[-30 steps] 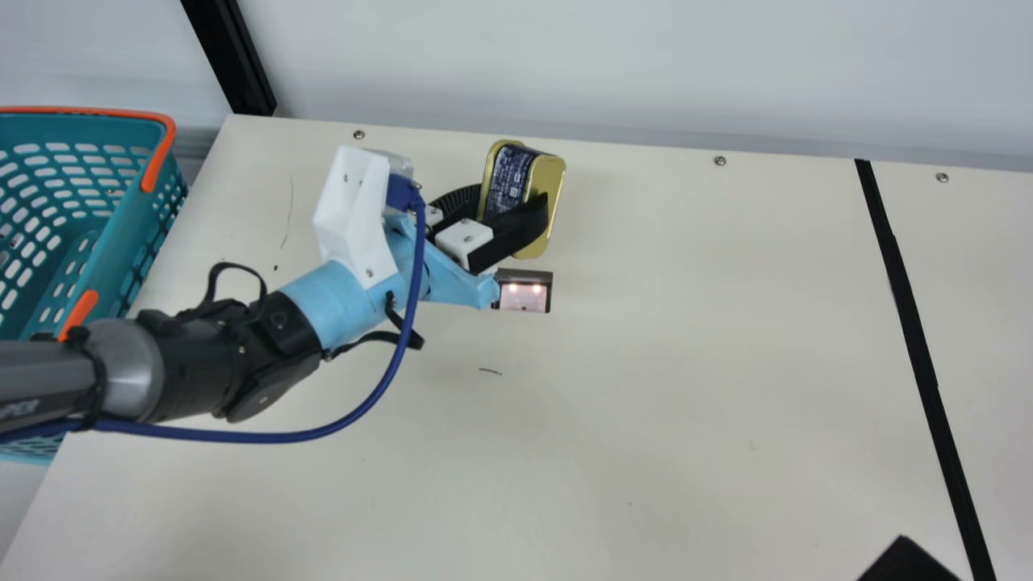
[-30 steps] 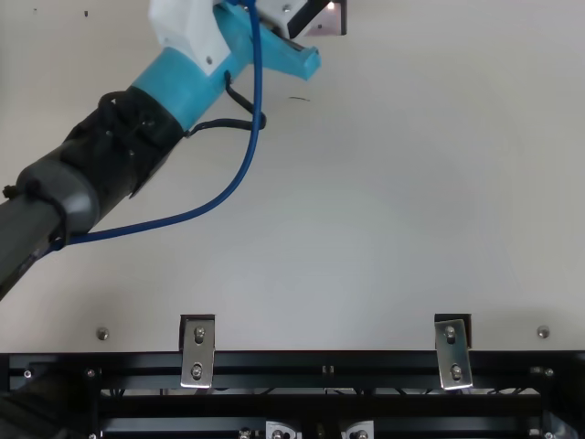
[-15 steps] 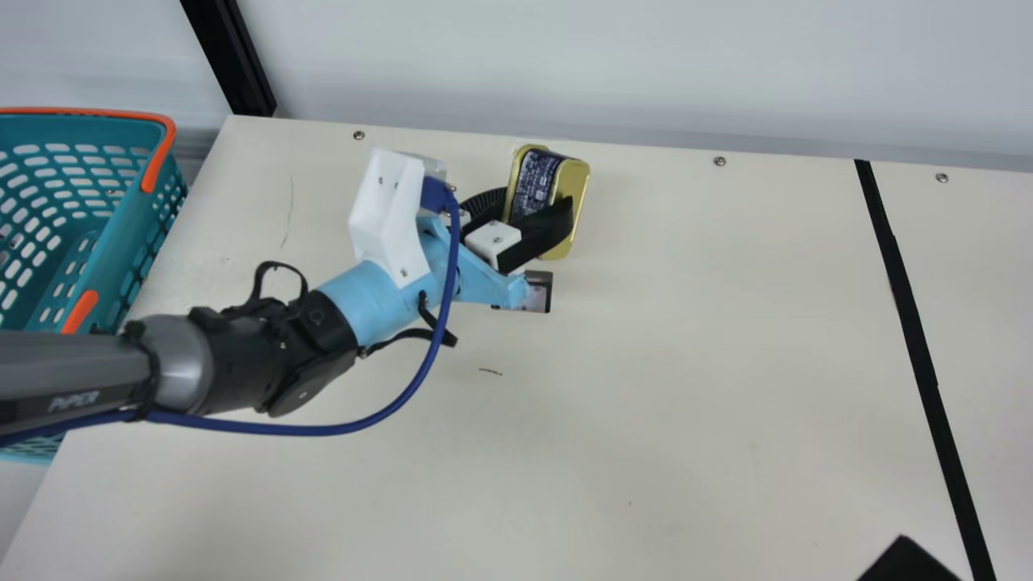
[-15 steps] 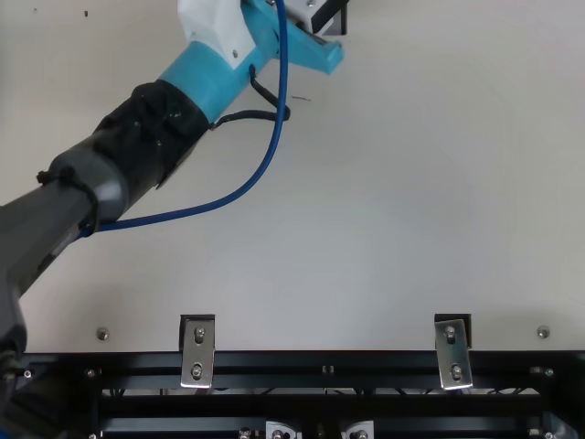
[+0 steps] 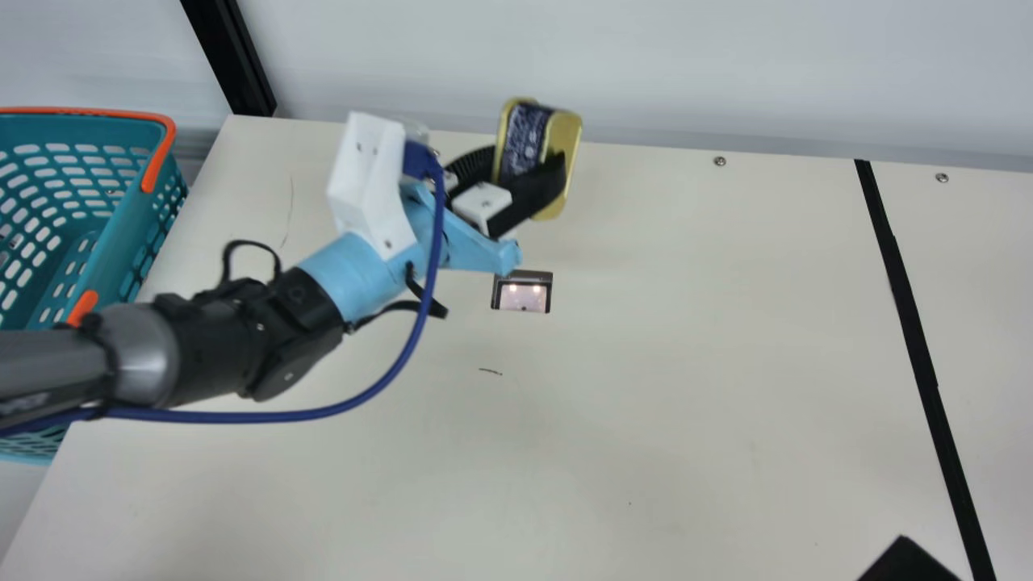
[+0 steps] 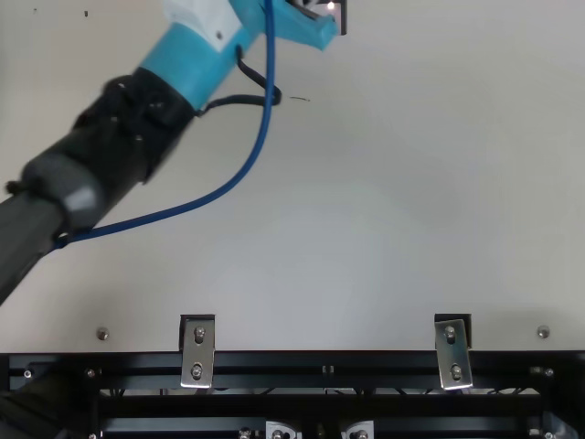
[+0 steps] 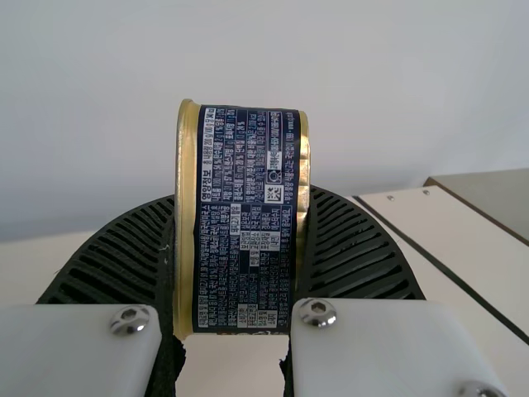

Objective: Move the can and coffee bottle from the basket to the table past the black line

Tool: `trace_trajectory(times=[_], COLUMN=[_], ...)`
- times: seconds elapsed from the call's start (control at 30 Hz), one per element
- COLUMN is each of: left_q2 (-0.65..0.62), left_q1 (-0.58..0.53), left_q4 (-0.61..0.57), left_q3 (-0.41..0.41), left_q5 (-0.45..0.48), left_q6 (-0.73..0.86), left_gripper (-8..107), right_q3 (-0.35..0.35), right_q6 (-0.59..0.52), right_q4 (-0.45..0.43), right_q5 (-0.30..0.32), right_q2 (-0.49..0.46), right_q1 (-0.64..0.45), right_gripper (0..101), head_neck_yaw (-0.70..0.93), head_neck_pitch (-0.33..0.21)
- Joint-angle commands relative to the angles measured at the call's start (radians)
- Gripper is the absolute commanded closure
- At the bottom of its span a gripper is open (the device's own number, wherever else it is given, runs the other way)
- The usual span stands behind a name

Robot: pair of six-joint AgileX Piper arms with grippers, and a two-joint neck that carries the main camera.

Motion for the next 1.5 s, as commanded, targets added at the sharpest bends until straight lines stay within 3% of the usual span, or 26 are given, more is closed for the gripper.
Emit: trace_trajectory(times=[0.0, 0.17, 0.33, 0.37, 0.53, 0.83, 1.23, 1.47], left_q2=[-0.073, -0.194, -0.294, -0.255, -0.296, -0.298, -0.381, -0.427], left_q1=[0.018, 0.065, 0.105, 0.096, 0.105, 0.099, 0.03, 0.0], left_q4=[0.01, 0.041, 0.056, 0.053, 0.051, 0.031, 0.038, -0.087], left_q3=[-0.004, -0.026, -0.05, -0.045, -0.05, -0.054, -0.137, -0.163], left_q5=[0.024, 0.121, 0.31, 0.21, 0.31, 0.346, 0.827, 1.039], left_q6=[0.01, 0.015, 0.053, 0.034, 0.052, 0.053, -0.12, 0.04], left_gripper=[89, 89, 89, 89, 89, 89, 89, 89], right_q3=[0.0, 0.0, 0.0, 0.0, 0.0, 0.0, 0.0, 0.0], right_q6=[0.0, 0.0, 0.0, 0.0, 0.0, 0.0, 0.0, 0.0], right_q4=[0.0, 0.0, 0.0, 0.0, 0.0, 0.0, 0.0, 0.0], right_q5=[0.0, 0.0, 0.0, 0.0, 0.0, 0.0, 0.0, 0.0], right_q2=[0.0, 0.0, 0.0, 0.0, 0.0, 0.0, 0.0, 0.0], right_q1=[0.0, 0.0, 0.0, 0.0, 0.0, 0.0, 0.0, 0.0], right_gripper=[0, 0, 0, 0, 0, 0, 0, 0], head_neck_yaw=[0.0, 0.0, 0.0, 0.0, 0.0, 0.0, 0.0, 0.0], head_neck_pitch=[-0.005, -0.005, -0.005, -0.005, -0.005, -0.005, -0.005, -0.005])
